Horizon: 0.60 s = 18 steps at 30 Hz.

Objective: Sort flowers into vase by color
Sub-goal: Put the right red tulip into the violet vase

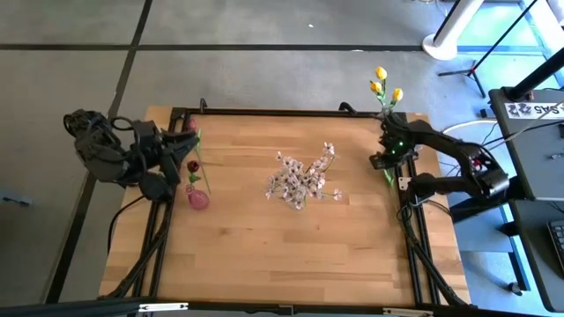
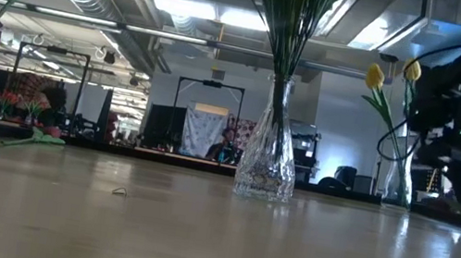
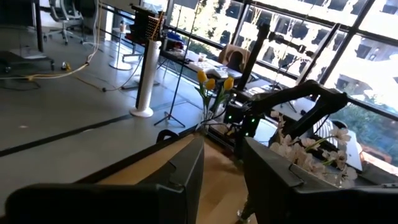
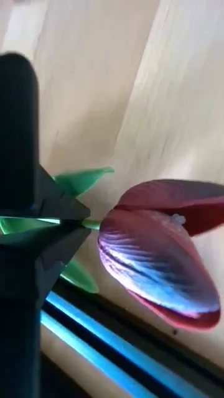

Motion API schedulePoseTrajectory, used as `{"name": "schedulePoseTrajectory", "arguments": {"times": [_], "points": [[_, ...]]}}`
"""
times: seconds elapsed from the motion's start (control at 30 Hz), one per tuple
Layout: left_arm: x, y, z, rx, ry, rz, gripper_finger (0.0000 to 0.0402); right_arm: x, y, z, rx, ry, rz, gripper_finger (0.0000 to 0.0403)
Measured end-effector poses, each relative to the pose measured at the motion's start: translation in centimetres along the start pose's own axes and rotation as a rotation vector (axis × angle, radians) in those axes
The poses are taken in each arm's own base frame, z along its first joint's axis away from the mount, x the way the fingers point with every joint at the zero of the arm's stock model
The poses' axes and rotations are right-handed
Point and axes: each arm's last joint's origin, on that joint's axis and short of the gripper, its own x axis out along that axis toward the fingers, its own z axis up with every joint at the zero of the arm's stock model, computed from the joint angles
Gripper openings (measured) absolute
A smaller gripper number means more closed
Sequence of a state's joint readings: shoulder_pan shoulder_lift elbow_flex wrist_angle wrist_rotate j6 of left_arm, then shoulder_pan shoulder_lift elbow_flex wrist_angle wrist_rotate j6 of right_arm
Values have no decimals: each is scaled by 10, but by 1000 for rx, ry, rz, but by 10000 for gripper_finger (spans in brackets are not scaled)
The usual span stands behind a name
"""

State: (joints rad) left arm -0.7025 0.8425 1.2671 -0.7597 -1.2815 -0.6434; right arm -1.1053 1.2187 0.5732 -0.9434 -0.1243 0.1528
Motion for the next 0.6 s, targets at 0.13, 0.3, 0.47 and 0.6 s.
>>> {"name": "schedulePoseTrajectory", "arguments": {"times": [0.13,0.3,0.47,0.6], "points": [[0,1,-1,10,2,2,105,-10,5,-5,-31,-66,70,7],[-1,5,1,7,1,1,105,-18,22,-11,-138,-135,143,9],[-3,9,4,5,-3,-2,105,-21,42,-19,-288,-155,221,4],[-3,10,5,1,-4,-3,105,-28,62,-28,-398,-216,318,6]]}}
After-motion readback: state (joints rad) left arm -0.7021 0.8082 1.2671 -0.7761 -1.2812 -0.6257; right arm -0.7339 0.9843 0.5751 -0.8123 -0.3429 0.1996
